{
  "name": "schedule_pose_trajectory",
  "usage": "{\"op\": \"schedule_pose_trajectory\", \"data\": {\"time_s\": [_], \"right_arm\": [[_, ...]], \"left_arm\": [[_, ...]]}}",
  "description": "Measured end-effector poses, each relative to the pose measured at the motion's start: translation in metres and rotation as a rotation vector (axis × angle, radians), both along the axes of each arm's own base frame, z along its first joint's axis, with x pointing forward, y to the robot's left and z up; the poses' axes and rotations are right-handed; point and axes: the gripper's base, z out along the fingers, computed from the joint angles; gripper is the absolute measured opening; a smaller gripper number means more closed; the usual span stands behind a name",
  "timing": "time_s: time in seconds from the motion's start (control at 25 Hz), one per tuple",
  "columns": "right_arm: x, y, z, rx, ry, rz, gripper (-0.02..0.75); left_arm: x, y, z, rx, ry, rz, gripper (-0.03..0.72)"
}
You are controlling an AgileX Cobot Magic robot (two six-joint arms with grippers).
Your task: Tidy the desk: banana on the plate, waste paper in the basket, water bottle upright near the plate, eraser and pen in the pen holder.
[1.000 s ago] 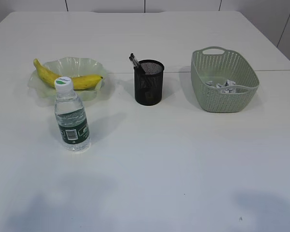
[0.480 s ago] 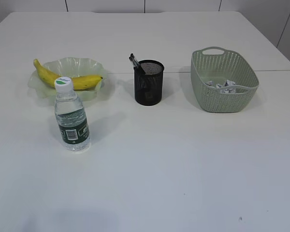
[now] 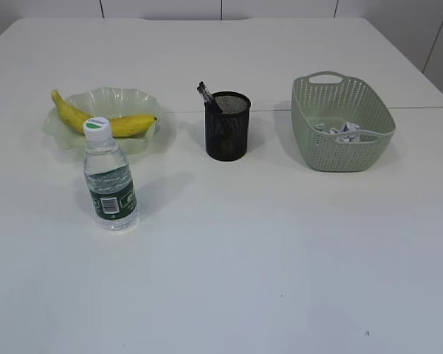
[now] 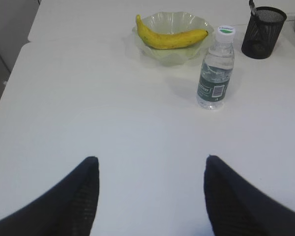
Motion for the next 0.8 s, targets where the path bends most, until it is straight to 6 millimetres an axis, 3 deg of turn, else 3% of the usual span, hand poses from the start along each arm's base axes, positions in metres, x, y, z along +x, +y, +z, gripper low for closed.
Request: {"op": "schedule_pose_trajectory", "data": {"time_s": [0.24,0.6,0.8], "right_arm": [[0.013,0.001,-0.025,0.006,0.085,0.008,0.241],[0.031,0.001,-0.056,-0.008,0.21,0.029,0.241],[0.032,0.001,-0.06,-0.029,0.226,0.041,0.241]], "left_arm": [[-0.012,-0.001,-0.005,0.003,-0.051,-0.002,0.475],[0.004,-0.001,-0.031,-0.011,0.051,-0.007,0.475],[0.015,0.001,-0.051,-0.018,0.132,-0.005,0.475]]}}
